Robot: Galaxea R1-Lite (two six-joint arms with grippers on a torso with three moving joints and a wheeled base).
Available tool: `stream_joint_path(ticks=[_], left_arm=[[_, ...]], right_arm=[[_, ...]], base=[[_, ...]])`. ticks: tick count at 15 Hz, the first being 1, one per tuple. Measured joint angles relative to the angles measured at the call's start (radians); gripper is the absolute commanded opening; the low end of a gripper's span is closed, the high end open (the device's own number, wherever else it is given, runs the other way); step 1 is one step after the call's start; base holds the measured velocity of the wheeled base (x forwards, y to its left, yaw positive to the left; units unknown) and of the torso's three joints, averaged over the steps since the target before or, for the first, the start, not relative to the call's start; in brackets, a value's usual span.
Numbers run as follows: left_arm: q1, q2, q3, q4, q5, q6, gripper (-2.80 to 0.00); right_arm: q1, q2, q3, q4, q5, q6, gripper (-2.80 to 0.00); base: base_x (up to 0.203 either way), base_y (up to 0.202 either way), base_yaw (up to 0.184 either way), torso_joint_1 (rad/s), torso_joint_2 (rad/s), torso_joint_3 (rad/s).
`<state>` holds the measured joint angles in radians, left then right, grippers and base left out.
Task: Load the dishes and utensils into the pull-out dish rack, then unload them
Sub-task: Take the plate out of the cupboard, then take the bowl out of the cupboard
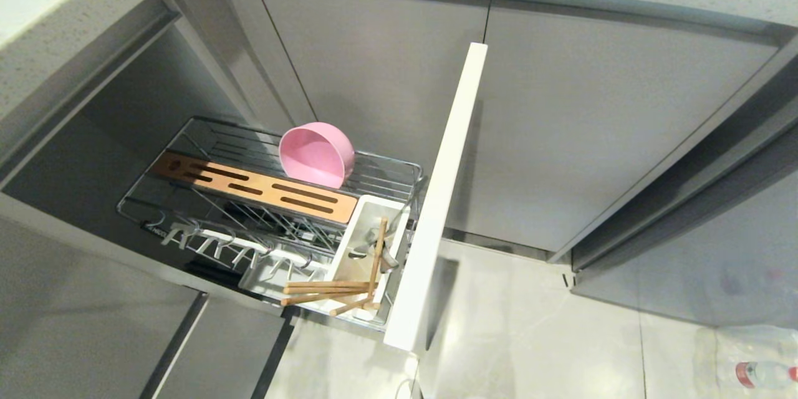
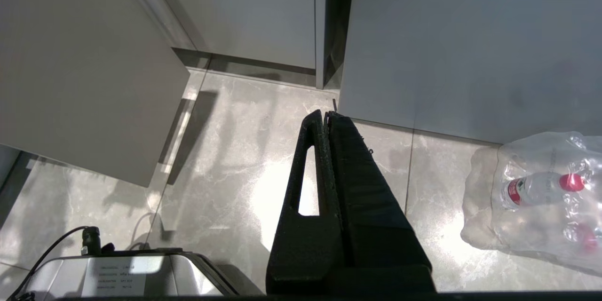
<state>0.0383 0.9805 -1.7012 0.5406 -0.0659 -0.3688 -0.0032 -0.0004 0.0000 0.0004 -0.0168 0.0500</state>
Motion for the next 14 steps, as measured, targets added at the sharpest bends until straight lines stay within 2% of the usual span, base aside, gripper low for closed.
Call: stream_joint_path(ticks=[2, 3, 5, 7, 10, 14], left_arm=[[-0.024, 0.002, 0.010, -0.004, -0.054, -0.126, -2.80], [-0.042, 0.010, 0.012, -0.005, -0.058, -0.177, -2.80], [-0.071, 0.037, 0.011, -0.005, -0.050, -0.252, -2.80], [-0.131, 0.068, 0.009, -0.002, -0.028, -0.319, -2.80], [-0.243, 0.122, 0.016, 0.008, 0.039, -0.385, -2.80], [-0.405, 0.178, 0.047, 0.021, 0.177, -0.405, -2.80]], right_arm=[[0.000, 0.000, 0.000, 0.000, 0.000, 0.000, -2.80], [0.000, 0.000, 0.000, 0.000, 0.000, 0.000, -2.80], [0.000, 0.000, 0.000, 0.000, 0.000, 0.000, -2.80], [0.000, 0.000, 0.000, 0.000, 0.000, 0.000, -2.80], [0.000, 0.000, 0.000, 0.000, 0.000, 0.000, -2.80], [0.000, 0.000, 0.000, 0.000, 0.000, 0.000, -2.80]], base=[[0.000, 0.000, 0.000, 0.000, 0.00, 0.000], [0.000, 0.000, 0.000, 0.000, 0.00, 0.000], [0.000, 0.000, 0.000, 0.000, 0.00, 0.000], [0.000, 0.000, 0.000, 0.000, 0.00, 0.000], [0.000, 0.000, 0.000, 0.000, 0.00, 0.000], [0.000, 0.000, 0.000, 0.000, 0.00, 0.000]])
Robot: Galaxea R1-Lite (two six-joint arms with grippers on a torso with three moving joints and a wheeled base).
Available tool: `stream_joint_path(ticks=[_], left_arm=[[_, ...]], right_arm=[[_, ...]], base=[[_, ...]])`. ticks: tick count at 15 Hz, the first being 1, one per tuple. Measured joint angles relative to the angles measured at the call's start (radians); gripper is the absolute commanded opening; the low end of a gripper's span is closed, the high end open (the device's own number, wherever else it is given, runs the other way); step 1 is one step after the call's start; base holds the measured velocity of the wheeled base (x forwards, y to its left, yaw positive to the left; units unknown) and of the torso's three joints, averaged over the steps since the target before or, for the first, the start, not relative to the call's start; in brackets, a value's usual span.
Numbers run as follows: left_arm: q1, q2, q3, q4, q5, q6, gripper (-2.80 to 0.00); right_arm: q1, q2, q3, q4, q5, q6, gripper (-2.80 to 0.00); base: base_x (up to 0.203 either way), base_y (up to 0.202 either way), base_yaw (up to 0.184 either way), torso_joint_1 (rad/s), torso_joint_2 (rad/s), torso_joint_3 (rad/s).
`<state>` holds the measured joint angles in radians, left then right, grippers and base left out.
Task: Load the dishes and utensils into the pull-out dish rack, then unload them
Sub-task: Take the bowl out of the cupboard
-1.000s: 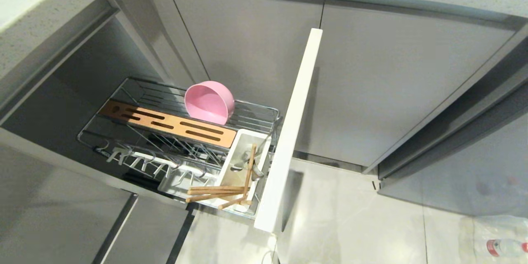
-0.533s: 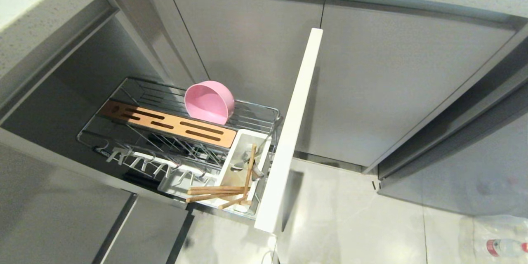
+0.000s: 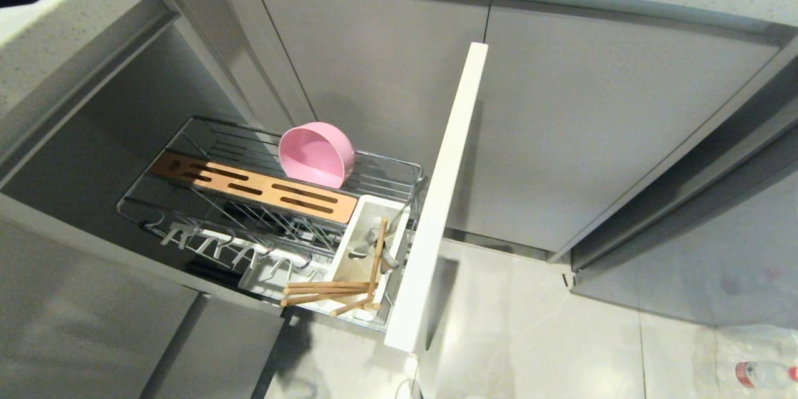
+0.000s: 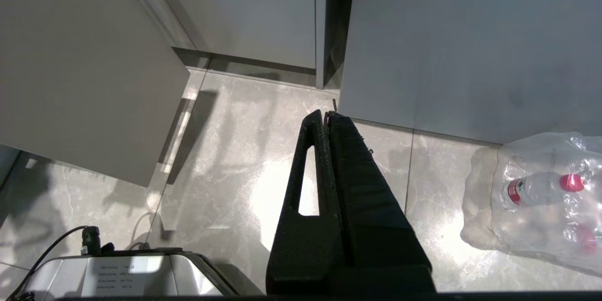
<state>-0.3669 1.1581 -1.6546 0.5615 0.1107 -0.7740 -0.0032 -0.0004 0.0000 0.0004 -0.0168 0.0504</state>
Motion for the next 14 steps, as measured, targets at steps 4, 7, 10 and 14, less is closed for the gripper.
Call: stream_joint_path(ticks=[4, 7, 10, 14], left_arm=[[-0.192, 0.058, 0.046, -0.007, 0.221, -0.011, -2.80], [-0.287, 0.149, 0.073, -0.008, 0.428, -0.045, -2.80], [-0.337, 0.244, 0.091, -0.007, 0.512, -0.114, -2.80], [-0.353, 0.344, 0.091, -0.034, 0.515, -0.145, -2.80]], right_arm=[[0.000, 0.000, 0.000, 0.000, 0.000, 0.000, -2.80], [0.000, 0.000, 0.000, 0.000, 0.000, 0.000, -2.80], [0.000, 0.000, 0.000, 0.000, 0.000, 0.000, -2.80], [0.000, 0.000, 0.000, 0.000, 0.000, 0.000, -2.80]], base=[[0.000, 0.000, 0.000, 0.000, 0.00, 0.000], [0.000, 0.000, 0.000, 0.000, 0.00, 0.000], [0.000, 0.000, 0.000, 0.000, 0.00, 0.000], [0.000, 0.000, 0.000, 0.000, 0.00, 0.000]])
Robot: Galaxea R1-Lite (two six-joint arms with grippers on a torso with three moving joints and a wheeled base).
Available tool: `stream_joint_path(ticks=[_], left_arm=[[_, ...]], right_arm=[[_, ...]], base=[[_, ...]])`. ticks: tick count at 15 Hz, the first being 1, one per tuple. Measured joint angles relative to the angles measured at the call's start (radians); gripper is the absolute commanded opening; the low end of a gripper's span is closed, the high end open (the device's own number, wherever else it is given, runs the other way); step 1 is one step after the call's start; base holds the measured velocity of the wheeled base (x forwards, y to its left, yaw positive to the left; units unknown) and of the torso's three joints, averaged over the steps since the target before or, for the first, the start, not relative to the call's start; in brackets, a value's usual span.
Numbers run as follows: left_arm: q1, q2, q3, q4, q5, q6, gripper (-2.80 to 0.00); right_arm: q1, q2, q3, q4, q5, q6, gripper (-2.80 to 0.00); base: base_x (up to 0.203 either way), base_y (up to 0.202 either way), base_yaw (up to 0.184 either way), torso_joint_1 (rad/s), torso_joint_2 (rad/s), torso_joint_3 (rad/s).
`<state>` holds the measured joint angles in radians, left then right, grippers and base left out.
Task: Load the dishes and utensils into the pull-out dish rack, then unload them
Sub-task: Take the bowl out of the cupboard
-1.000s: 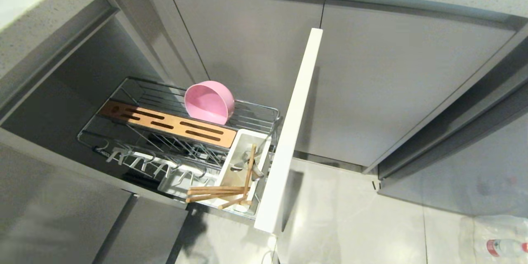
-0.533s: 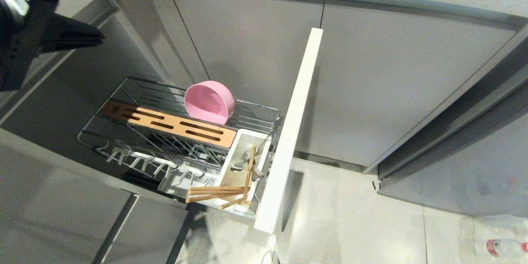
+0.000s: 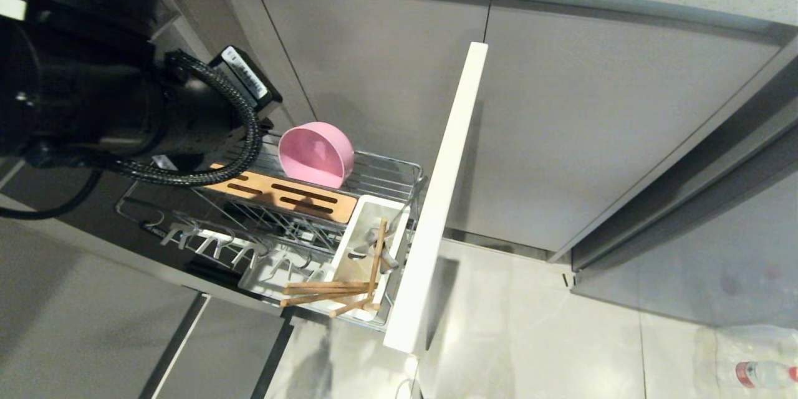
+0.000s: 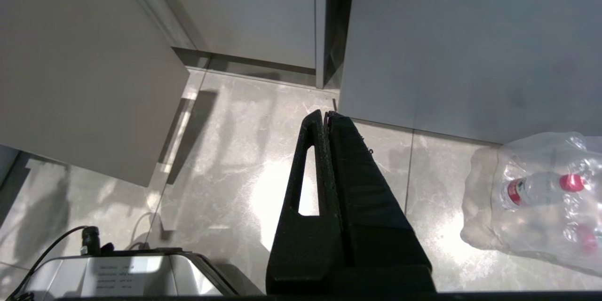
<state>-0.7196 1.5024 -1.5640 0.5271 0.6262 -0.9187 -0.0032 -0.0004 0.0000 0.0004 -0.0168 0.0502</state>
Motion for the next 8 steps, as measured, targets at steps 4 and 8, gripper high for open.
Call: stream_joint_path(ticks=[4, 8], left_arm=[[0.010, 0.111, -0.042, -0.017, 0.012, -0.002, -2.80], [0.044, 0.181, -0.062, -0.020, 0.029, 0.003, -2.80]], right_arm=[[0.000, 0.000, 0.000, 0.000, 0.000, 0.000, -2.80], [0.000, 0.000, 0.000, 0.000, 0.000, 0.000, -2.80]], base=[[0.000, 0.000, 0.000, 0.000, 0.00, 0.000], [0.000, 0.000, 0.000, 0.000, 0.00, 0.000]])
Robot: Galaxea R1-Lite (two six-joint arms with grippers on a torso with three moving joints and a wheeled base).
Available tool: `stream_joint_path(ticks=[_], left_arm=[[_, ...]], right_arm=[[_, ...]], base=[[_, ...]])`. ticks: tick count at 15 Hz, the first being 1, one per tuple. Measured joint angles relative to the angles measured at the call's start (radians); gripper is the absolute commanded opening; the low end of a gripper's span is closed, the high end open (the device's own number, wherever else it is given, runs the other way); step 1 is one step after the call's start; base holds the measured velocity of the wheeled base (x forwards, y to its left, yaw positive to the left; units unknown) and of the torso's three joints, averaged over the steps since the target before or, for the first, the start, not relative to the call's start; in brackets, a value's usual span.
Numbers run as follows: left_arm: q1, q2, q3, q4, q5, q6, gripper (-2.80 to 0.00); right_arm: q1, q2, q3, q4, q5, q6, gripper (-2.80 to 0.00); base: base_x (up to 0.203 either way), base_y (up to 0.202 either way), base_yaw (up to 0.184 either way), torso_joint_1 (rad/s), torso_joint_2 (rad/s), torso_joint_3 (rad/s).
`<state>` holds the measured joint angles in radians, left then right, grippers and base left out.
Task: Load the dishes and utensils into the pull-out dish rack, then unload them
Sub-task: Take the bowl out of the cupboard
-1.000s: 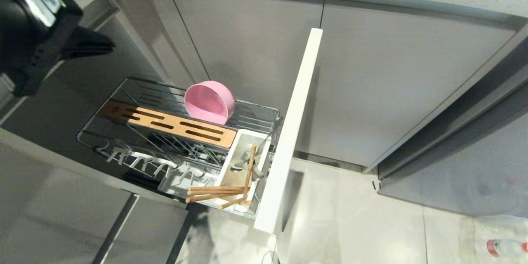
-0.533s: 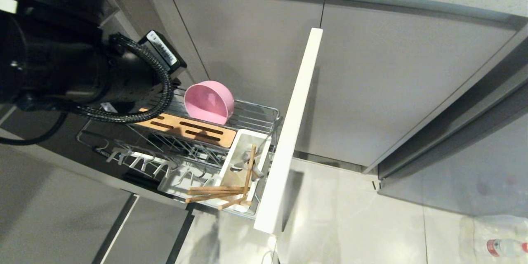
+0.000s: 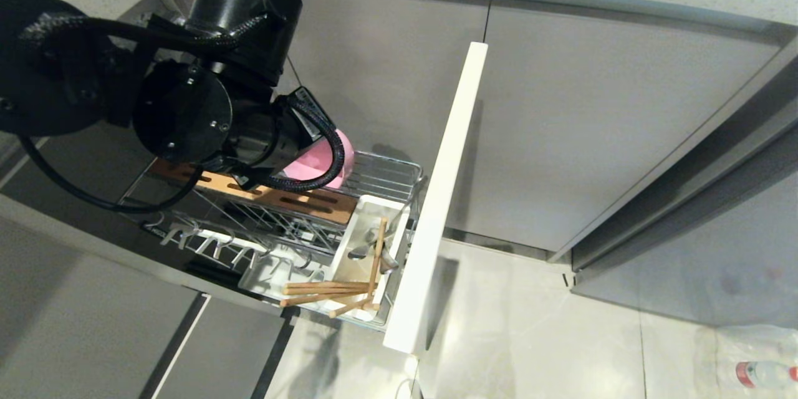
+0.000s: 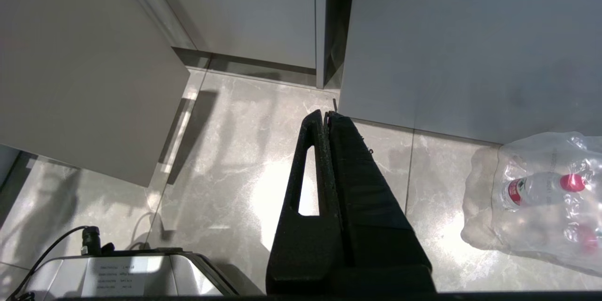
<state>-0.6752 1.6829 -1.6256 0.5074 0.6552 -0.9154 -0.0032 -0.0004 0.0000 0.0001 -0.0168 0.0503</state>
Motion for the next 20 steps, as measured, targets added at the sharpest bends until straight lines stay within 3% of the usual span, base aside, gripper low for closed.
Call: stream_joint_path(ticks=[1, 2, 3, 10, 14, 20], left_arm=[[0.005, 0.012, -0.002, 0.001, 0.000, 0.005, -2.80], [0.012, 0.022, -0.004, -0.002, 0.000, 0.008, -2.39], [0.022, 0.032, -0.008, -0.012, 0.000, 0.010, 0.00], [0.061, 0.093, -0.041, -0.054, -0.009, 0.015, 0.00], [0.066, 0.130, -0.069, -0.153, -0.048, 0.059, 0.00], [0.105, 0.178, -0.090, -0.172, -0.063, 0.077, 0.00]], right_arm=[[0.000, 0.000, 0.000, 0.000, 0.000, 0.000, -2.80], [0.000, 0.000, 0.000, 0.000, 0.000, 0.000, -2.80], [0.000, 0.000, 0.000, 0.000, 0.000, 0.000, -2.80], [0.000, 0.000, 0.000, 0.000, 0.000, 0.000, -2.80], [0.000, 0.000, 0.000, 0.000, 0.000, 0.000, -2.80], [0.000, 0.000, 0.000, 0.000, 0.000, 0.000, -2.80]], base=[[0.000, 0.000, 0.000, 0.000, 0.00, 0.000], [0.000, 0.000, 0.000, 0.000, 0.00, 0.000], [0.000, 0.000, 0.000, 0.000, 0.00, 0.000], [0.000, 0.000, 0.000, 0.000, 0.00, 0.000], [0.000, 0.000, 0.000, 0.000, 0.00, 0.000], [0.000, 0.000, 0.000, 0.000, 0.00, 0.000]])
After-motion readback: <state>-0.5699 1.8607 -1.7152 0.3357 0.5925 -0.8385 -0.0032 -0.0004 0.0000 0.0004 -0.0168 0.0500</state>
